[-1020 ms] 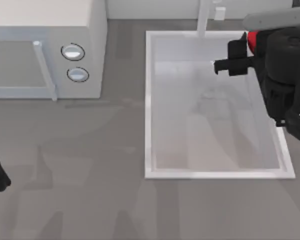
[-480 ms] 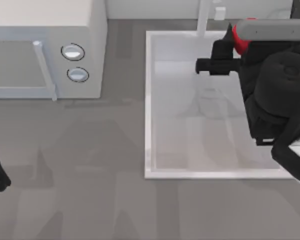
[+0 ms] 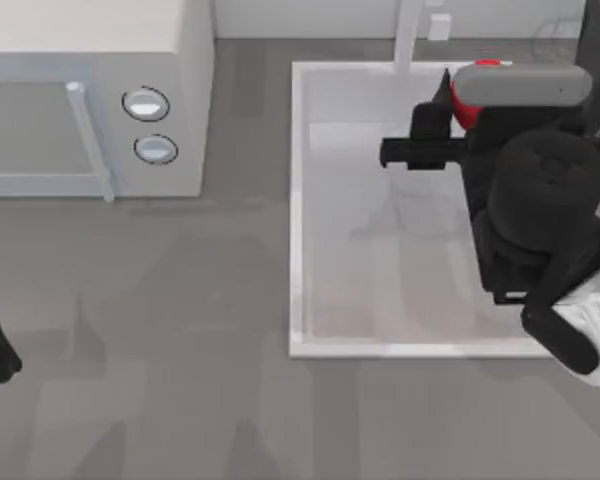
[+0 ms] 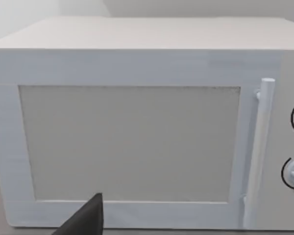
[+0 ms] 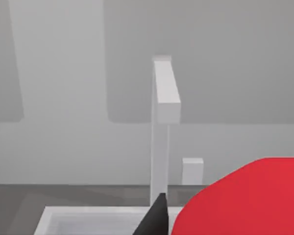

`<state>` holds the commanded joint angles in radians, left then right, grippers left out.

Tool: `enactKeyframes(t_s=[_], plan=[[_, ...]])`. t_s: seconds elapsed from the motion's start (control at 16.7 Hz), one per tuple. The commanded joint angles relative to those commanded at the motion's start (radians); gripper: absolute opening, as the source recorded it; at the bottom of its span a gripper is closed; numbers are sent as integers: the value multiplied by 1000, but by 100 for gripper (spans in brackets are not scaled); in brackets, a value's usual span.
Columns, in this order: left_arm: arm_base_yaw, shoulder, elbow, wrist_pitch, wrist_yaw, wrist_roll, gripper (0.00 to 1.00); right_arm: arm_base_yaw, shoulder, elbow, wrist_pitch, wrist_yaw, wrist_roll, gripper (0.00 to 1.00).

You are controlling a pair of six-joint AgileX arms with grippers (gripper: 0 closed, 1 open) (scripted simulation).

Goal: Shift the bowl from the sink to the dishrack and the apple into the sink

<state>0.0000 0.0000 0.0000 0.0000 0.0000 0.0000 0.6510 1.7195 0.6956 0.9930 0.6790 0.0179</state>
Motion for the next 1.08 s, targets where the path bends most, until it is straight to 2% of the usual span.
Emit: enactKeyframes(t_s=[0.54, 0.96, 1.08], plan=[[0, 0, 0, 0, 0, 0, 100, -1, 456, -74, 563, 7, -1, 0], [0, 0, 0, 0, 0, 0, 100, -2, 512, -87, 620, 6, -2, 0], [0, 0, 0, 0, 0, 0, 100, -2, 512, -87, 620, 6, -2, 15]])
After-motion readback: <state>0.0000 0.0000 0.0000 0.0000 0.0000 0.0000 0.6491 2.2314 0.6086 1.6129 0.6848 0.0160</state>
